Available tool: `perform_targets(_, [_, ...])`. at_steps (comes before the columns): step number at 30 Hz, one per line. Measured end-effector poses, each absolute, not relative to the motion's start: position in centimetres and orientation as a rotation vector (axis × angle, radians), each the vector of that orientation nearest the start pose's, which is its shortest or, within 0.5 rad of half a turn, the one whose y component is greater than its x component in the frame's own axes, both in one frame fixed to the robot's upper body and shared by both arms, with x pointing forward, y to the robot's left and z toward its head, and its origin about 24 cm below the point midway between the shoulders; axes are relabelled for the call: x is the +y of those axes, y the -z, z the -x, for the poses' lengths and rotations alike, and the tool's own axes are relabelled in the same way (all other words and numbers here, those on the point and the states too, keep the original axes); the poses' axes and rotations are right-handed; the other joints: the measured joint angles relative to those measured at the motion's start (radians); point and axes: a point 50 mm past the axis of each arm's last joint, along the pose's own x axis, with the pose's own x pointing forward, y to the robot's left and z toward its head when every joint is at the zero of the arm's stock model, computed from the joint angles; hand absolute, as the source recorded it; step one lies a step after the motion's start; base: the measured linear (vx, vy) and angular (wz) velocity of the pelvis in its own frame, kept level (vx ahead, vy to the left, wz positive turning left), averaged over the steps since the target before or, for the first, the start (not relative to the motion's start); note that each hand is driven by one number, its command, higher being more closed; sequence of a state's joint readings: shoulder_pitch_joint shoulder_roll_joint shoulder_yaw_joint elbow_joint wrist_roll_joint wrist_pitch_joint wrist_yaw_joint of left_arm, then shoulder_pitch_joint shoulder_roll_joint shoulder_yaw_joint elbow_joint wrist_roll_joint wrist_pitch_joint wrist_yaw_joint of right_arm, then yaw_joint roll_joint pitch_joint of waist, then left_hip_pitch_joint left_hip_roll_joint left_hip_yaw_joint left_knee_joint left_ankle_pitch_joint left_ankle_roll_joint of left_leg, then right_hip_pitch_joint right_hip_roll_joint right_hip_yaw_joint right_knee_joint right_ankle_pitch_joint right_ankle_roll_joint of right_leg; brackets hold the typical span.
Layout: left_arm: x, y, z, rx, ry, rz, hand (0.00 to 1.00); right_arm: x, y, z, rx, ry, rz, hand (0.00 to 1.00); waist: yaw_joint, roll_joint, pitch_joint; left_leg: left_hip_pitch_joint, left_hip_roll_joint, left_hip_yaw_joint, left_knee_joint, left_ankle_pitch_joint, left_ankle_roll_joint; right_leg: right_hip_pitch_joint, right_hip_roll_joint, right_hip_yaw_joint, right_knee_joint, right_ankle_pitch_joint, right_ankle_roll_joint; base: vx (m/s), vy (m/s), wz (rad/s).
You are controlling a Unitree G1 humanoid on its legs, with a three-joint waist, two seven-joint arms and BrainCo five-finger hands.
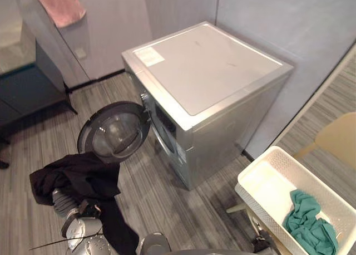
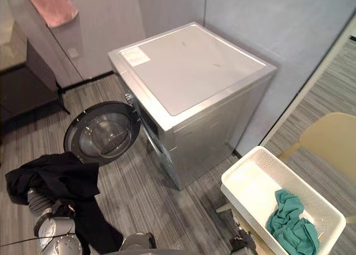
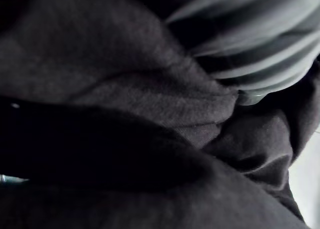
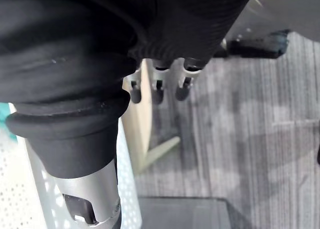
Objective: Pick up the laundry basket with both hands and put the clothes into the washing machine.
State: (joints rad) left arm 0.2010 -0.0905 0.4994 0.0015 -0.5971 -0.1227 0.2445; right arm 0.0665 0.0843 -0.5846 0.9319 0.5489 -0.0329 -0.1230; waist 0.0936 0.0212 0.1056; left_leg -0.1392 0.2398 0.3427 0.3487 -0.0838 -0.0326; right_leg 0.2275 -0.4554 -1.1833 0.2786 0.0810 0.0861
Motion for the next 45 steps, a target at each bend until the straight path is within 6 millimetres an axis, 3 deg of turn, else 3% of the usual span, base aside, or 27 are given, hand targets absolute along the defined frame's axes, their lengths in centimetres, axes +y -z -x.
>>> perform_targets(2, [26.5, 0.3, -16.8, 0.009, -0.826, 0.602, 1.0, -20.2, 16.0, -8.5, 0.897, 0.954, -0.783, 0.0, 0.001, -0.003, 0.0, 0.006, -0.02, -0.021, 0.0, -0.019, -0.026, 0.019, -0.011, 0.002, 0.008, 0.055, -0.026, 0.1, 0.241, 0.42])
perform_targets(3, [25.8, 0.3, -17.3, 0.017, -0.776, 0.6, 1.0, -20.6, 16.1, -7.7, 0.91, 0.975, -0.777, 0.0, 0.001, -0.004, 0.0, 0.026, -0.049, -0.036, -0.007, -0.026, -0.015, 0.033, -0.06, 0.006, 0.063, 0.09, -0.054, 0.1, 0.202, 0.34])
perform_targets(4, [25.3, 0.1, -17.5, 0.019, -0.745, 0.586, 1.0, -20.8, 16.2, -7.4, 0.914, 0.979, -0.769, 0.0, -0.001, 0.011, 0.008, 0.049, -0.065, -0.035, -0.024, -0.031, -0.007, 0.032, -0.095, 0.012, 0.111, 0.069, -0.04, 0.1, 0.175, 0.2])
perform_targets(5, [25.3, -0.2, -17.5, 0.009, -0.739, 0.58, 1.0, -20.8, 16.1, -7.5, 0.913, 0.976, -0.77, 0.0, -0.001, 0.008, 0.007, 0.064, -0.067, -0.034, -0.039, -0.033, -0.003, 0.024, -0.097, 0.029, 0.105, -0.003, 0.024, 0.03, 0.069, -0.05])
perform_targets(6, [25.2, -0.7, -17.7, -0.012, -0.715, 0.564, 1.0, -20.7, 16.2, -7.5, 0.919, 0.968, -0.775, 0.0, 0.004, -0.007, 0.004, 0.081, -0.089, -0.017, -0.057, -0.034, -0.004, 0.0, -0.062, 0.072, 0.018, -0.033, 0.055, -0.01, 0.045, -0.01])
perform_targets(7, [24.9, -0.9, -17.8, -0.013, -0.682, 0.535, 1.0, -20.3, 16.3, -7.2, 0.931, 0.962, -0.779, 0.0, 0.005, -0.032, -0.002, 0.09, -0.121, -0.004, -0.054, -0.043, -0.006, 0.015, -0.062, 0.058, -0.025, -0.01, 0.017, 0.0, 0.054, 0.08])
perform_targets(9, [22.5, -0.5, -18.3, 0.036, -0.541, 0.522, 1.0, -21.5, 16.1, -6.3, 0.921, 0.966, -0.728, 0.0, -0.002, 0.001, 0.002, 0.103, -0.15, -0.021, -0.056, -0.082, -0.007, 0.052, -0.112, 0.064, 0.037, 0.009, 0.016, 0.01, 0.098, 0.52])
perform_targets(10, [20.6, -0.8, -19.1, 0.045, -0.426, 0.512, 1.0, -22.4, 15.9, -5.4, 0.924, 0.955, -0.659, 0.0, -0.007, 0.008, 0.0, 0.122, -0.184, -0.054, -0.067, -0.094, 0.009, 0.072, -0.158, 0.099, 0.1, 0.035, -0.02, 0.02, 0.159, 1.18])
perform_targets(11, [19.1, -1.0, -19.2, 0.051, -0.343, 0.516, 1.0, -22.9, 15.8, -5.2, 0.941, 0.933, -0.616, 0.0, -0.018, 0.013, -0.001, 0.137, -0.205, -0.102, -0.074, -0.1, 0.018, 0.056, -0.181, 0.221, 0.165, 0.098, -0.108, 0.04, 0.159, 1.22])
perform_targets(12, [18.4, -0.8, -19.1, 0.058, -0.322, 0.528, 1.0, -23.0, 15.8, -5.0, 0.946, 0.927, -0.605, 0.0, -0.023, 0.015, -0.007, 0.145, -0.2, -0.128, -0.081, -0.107, 0.027, 0.025, -0.18, 0.313, 0.206, 0.126, -0.133, 0.09, 0.126, 0.97])
perform_targets(13, [17.8, -0.4, -19.0, 0.082, -0.296, 0.535, 1.0, -22.4, 15.8, -5.8, 0.942, 0.904, -0.616, 0.0, -0.023, 0.029, -0.009, 0.144, -0.196, -0.165, -0.092, -0.109, 0.035, -0.055, -0.134, 0.498, 0.277, 0.029, -0.095, 0.1, 0.084, 0.71])
perform_targets(14, [17.7, 0.2, -18.8, 0.11, -0.302, 0.535, 1.0, -21.4, 15.9, -6.5, 0.939, 0.873, -0.637, 0.0, -0.025, 0.004, -0.011, 0.146, -0.19, -0.195, -0.11, -0.1, 0.043, -0.132, -0.05, 0.63, 0.351, -0.119, -0.079, 0.1, 0.061, 0.65])
perform_targets(18, [15.7, 2.8, -18.2, 0.252, -0.249, 0.546, 1.0, -19.4, 16.3, -6.5, 0.951, 0.856, -0.71, 0.0, -0.053, -0.056, -0.006, 0.178, -0.199, -0.291, -0.142, -0.101, 0.047, -0.284, 0.196, 0.749, 0.453, -0.345, -0.032, 0.11, -0.014, 0.82])
perform_targets(21, [13.9, 2.8, -18.4, 0.275, -0.168, 0.547, 1.0, -19.7, 16.2, -6.5, 0.942, 0.867, -0.71, 0.0, -0.086, -0.05, -0.005, 0.201, -0.204, -0.351, -0.169, -0.109, 0.039, -0.422, 0.305, 0.786, 0.387, -0.383, -0.035, 0.18, -0.158, 0.65])
perform_targets(23, [13.1, 2.5, -18.7, 0.264, -0.117, 0.545, 1.0, -19.6, 16.3, -5.8, 0.959, 0.873, -0.706, 0.0, -0.126, -0.067, -0.014, 0.198, -0.208, -0.399, -0.16, -0.127, 0.006, -0.447, 0.329, 0.858, 0.215, -0.341, -0.038, 0.26, -0.246, 0.94])
perform_targets(24, [12.8, 2.5, -18.7, 0.273, -0.098, 0.542, 1.0, -19.6, 16.5, -4.8, 0.985, 0.881, -0.693, 0.0, -0.132, -0.067, -0.019, 0.209, -0.201, -0.414, -0.133, -0.151, -0.03, -0.419, 0.338, 0.856, 0.156, -0.243, -0.121, 0.37, -0.313, 0.74])
perform_targets(27, [12.2, 2.3, -18.6, 0.27, -0.06, 0.534, 1.0, -20.4, 16.4, -4.5, 0.983, 0.897, -0.668, 0.0, -0.13, -0.004, -0.054, 0.228, -0.114, -0.363, -0.096, -0.164, -0.047, -0.347, 0.433, 0.826, 0.06, -0.25, -0.137, 0.4, -0.245, 0.05])
perform_targets(29, [12.2, 2.0, -18.7, 0.258, -0.056, 0.538, 1.0, -20.5, 16.4, -4.7, 0.98, 0.902, -0.663, 0.0, -0.126, 0.007, -0.059, 0.225, -0.08, -0.325, -0.009, -0.167, -0.052, -0.281, 0.478, 0.834, -0.004, -0.244, -0.145, 0.29, -0.157, -0.17])
perform_targets(30, [12.2, 2.0, -18.6, 0.259, -0.056, 0.542, 1.0, -20.4, 16.4, -4.7, 0.982, 0.904, -0.664, 0.0, -0.127, 0.003, -0.057, 0.203, -0.074, -0.319, 0.057, -0.169, -0.057, -0.258, 0.487, 0.837, -0.023, -0.244, -0.146, 0.2, -0.107, -0.15])
perform_targets(32, [12.1, 2.0, -18.3, 0.261, -0.056, 0.547, 1.0, -20.5, 16.4, -4.8, 0.977, 0.904, -0.661, 0.0, -0.113, 0.004, -0.047, 0.066, -0.044, -0.321, 0.44, -0.127, -0.139, -0.193, 0.514, 0.857, -0.062, -0.244, -0.147, 0.21, -0.105, -0.34])
perform_targets(34, [12.4, 1.8, -18.2, 0.25, -0.067, 0.556, 1.0, -20.7, 16.3, -4.9, 0.98, 0.889, -0.642, 0.0, -0.104, 0.007, -0.042, -0.02, -0.035, -0.312, 0.652, -0.103, -0.176, -0.157, 0.522, 0.889, -0.079, -0.244, -0.147, 0.15, -0.001, -0.53])
perform_targets(36, [13.1, 1.5, -18.0, 0.231, -0.095, 0.567, 1.0, -20.6, 16.3, -5.3, 0.982, 0.859, -0.626, 0.0, -0.095, 0.004, -0.04, -0.06, 0.006, -0.287, 0.697, -0.115, -0.141, -0.133, 0.522, 0.93, -0.098, -0.244, -0.146, 0.09, 0.078, -0.64])
perform_targets(38, [13.7, 1.1, -18.0, 0.204, -0.122, 0.572, 1.0, -20.3, 16.3, -5.4, 0.995, 0.829, -0.609, 0.0, -0.08, -0.011, -0.039, -0.067, 0.108, -0.268, 0.566, -0.138, -0.082, -0.119, 0.512, 0.989, -0.101, -0.262, -0.118, 0.07, 0.154, -0.7])
perform_targets(41, [14.3, 1.1, -17.8, 0.202, -0.154, 0.575, 1.0, -19.5, 16.4, -5.4, 1.009, 0.81, -0.617, 0.0, -0.08, -0.05, -0.038, -0.023, 0.178, -0.292, 0.22, -0.099, -0.016, -0.162, 0.456, 1.051, -0.025, -0.306, -0.065, 0.12, 0.223, -0.47])
perform_targets(43, [14.1, 1.3, -17.5, 0.215, -0.161, 0.577, 1.0, -19.8, 16.4, -5.0, 1.013, 0.842, -0.614, 0.0, -0.082, -0.05, -0.039, 0.007, 0.176, -0.388, 0.034, -0.067, -0.032, -0.204, 0.42, 1.088, 0.043, -0.343, -0.023, 0.15, 0.353, -0.52])
perform_targets(44, [14.1, 1.4, -17.4, 0.221, -0.165, 0.577, 1.0, -20.4, 16.4, -4.6, 1.011, 0.873, -0.603, 0.0, -0.085, -0.043, -0.044, 0.016, 0.162, -0.45, -0.032, -0.032, -0.088, -0.229, 0.397, 1.109, 0.074, -0.361, 0.007, 0.21, 0.622, -0.42])
perform_targets(45, [14.0, 1.4, -17.4, 0.226, -0.159, 0.578, 1.0, -21.3, 16.3, -3.8, 1.003, 0.921, -0.591, 0.0, -0.09, -0.021, -0.054, 0.029, 0.158, -0.449, -0.075, 0.028, -0.183, -0.237, 0.382, 1.127, 0.079, -0.368, 0.038, 0.18, 0.542, -0.39])
